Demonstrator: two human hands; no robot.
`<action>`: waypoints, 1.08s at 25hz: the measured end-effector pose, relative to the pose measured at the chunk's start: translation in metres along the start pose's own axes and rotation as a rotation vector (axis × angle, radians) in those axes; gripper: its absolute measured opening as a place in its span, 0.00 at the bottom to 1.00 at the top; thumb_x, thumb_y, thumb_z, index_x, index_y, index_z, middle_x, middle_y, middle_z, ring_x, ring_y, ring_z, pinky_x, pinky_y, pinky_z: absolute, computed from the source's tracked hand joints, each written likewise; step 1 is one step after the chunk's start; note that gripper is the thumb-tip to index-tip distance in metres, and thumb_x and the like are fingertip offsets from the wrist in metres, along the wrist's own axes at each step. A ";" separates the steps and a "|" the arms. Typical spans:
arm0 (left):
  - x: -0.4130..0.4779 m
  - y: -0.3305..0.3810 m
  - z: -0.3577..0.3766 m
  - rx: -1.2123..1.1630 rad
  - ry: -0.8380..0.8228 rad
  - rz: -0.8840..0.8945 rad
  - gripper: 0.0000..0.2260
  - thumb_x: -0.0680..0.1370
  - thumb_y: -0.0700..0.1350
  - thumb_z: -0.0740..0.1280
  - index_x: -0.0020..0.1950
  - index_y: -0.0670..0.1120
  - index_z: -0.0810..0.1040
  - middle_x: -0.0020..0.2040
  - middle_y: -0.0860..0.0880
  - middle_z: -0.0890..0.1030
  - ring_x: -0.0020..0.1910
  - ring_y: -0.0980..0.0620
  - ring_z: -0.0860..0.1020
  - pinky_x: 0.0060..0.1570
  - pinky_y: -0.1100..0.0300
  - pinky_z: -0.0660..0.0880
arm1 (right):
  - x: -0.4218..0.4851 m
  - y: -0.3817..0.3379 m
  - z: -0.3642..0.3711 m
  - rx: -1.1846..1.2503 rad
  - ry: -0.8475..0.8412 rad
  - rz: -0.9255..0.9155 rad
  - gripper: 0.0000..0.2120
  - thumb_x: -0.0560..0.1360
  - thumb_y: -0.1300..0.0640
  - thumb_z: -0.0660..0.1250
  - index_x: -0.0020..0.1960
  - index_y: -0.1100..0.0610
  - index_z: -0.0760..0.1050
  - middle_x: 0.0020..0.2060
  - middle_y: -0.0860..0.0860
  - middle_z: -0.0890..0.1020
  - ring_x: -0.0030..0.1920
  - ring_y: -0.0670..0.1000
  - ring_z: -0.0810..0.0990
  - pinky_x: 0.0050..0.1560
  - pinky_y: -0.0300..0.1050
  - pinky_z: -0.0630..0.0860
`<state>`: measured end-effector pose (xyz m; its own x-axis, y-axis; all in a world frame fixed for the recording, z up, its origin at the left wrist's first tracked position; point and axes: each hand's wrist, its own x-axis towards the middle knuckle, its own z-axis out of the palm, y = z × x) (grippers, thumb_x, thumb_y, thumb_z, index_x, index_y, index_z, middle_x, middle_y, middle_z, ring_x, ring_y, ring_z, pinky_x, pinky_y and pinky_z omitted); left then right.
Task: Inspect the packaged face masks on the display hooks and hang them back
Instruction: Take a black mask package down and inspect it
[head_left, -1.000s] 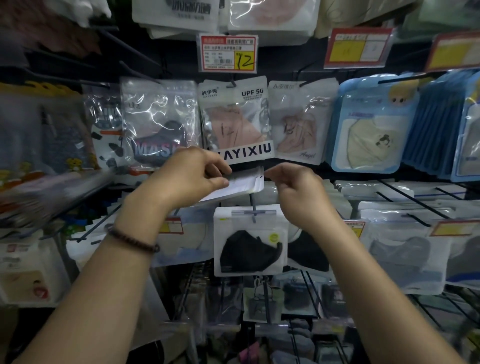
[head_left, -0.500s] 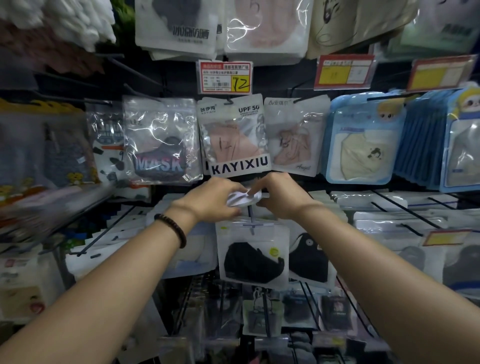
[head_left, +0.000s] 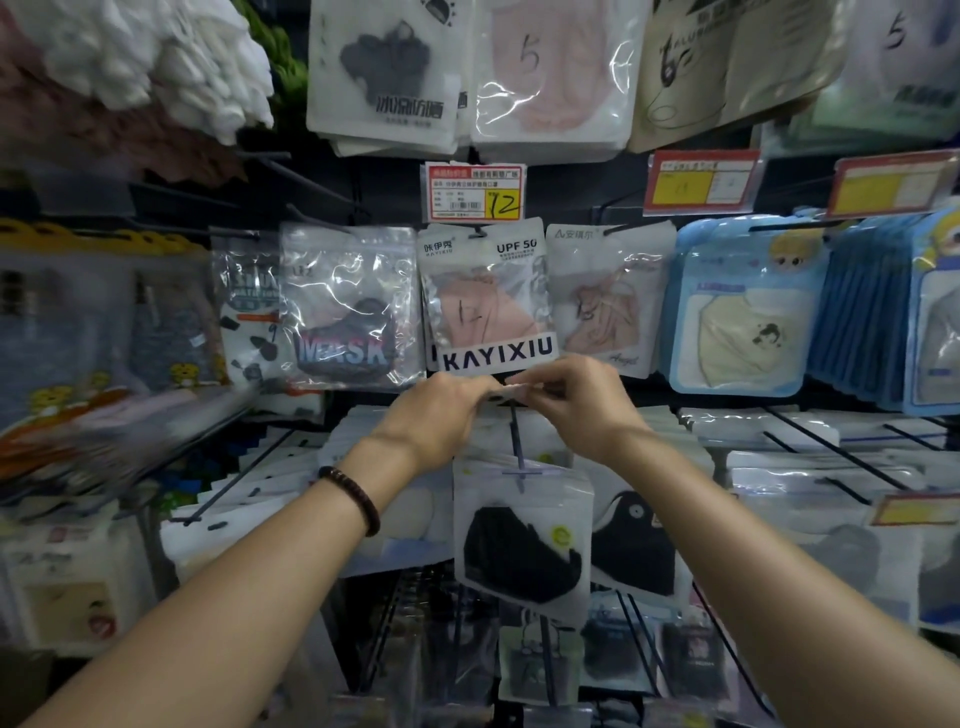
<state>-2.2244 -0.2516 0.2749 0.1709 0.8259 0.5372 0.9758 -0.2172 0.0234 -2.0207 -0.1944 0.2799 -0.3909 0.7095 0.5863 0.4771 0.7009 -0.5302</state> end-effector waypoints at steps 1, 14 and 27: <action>-0.001 -0.002 -0.003 -0.025 0.030 -0.005 0.19 0.84 0.40 0.60 0.70 0.58 0.78 0.48 0.45 0.85 0.44 0.41 0.83 0.46 0.45 0.82 | -0.001 -0.001 0.000 0.035 0.033 0.018 0.08 0.79 0.51 0.76 0.58 0.48 0.88 0.50 0.43 0.88 0.53 0.44 0.85 0.61 0.50 0.83; -0.060 0.005 -0.064 -0.973 0.736 -0.240 0.06 0.84 0.52 0.68 0.52 0.57 0.85 0.51 0.53 0.89 0.55 0.49 0.87 0.58 0.46 0.83 | -0.026 -0.038 0.006 0.609 0.271 0.247 0.32 0.74 0.44 0.80 0.74 0.47 0.72 0.64 0.47 0.83 0.63 0.47 0.83 0.65 0.49 0.81; -0.139 0.065 -0.020 -1.722 0.743 -0.608 0.21 0.83 0.33 0.63 0.67 0.55 0.80 0.60 0.44 0.86 0.54 0.44 0.84 0.54 0.44 0.81 | -0.112 -0.079 0.045 1.231 0.405 0.283 0.18 0.80 0.66 0.71 0.68 0.55 0.79 0.56 0.58 0.89 0.57 0.61 0.88 0.57 0.60 0.85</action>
<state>-2.1871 -0.3915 0.2186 -0.6055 0.7288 0.3197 -0.3487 -0.6041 0.7166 -2.0503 -0.3253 0.2283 -0.0337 0.9200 0.3904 -0.6015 0.2933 -0.7431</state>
